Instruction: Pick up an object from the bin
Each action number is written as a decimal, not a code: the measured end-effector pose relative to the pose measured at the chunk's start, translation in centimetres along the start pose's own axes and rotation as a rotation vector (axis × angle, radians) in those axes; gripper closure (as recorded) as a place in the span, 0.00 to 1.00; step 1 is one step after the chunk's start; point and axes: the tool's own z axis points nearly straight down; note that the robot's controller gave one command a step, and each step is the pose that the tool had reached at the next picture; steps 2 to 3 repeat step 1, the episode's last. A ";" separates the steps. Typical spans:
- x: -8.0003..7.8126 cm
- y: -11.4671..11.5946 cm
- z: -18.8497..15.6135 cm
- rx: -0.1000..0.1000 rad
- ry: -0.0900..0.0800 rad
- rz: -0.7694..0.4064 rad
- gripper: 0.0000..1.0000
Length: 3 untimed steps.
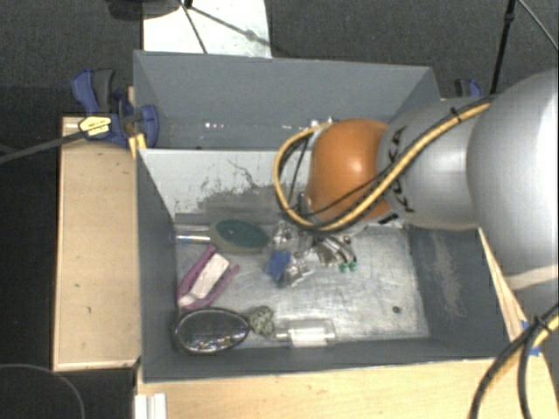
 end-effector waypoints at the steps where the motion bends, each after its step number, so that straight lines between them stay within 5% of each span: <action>1: -0.9 -0.4 -15.9 0.000 0.001 -0.132 1.00; 3: -0.9 -0.4 -15.9 0.000 0.001 -0.132 1.00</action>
Offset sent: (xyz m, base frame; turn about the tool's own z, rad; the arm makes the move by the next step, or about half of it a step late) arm 0.0054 -0.0025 0.1538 -0.1335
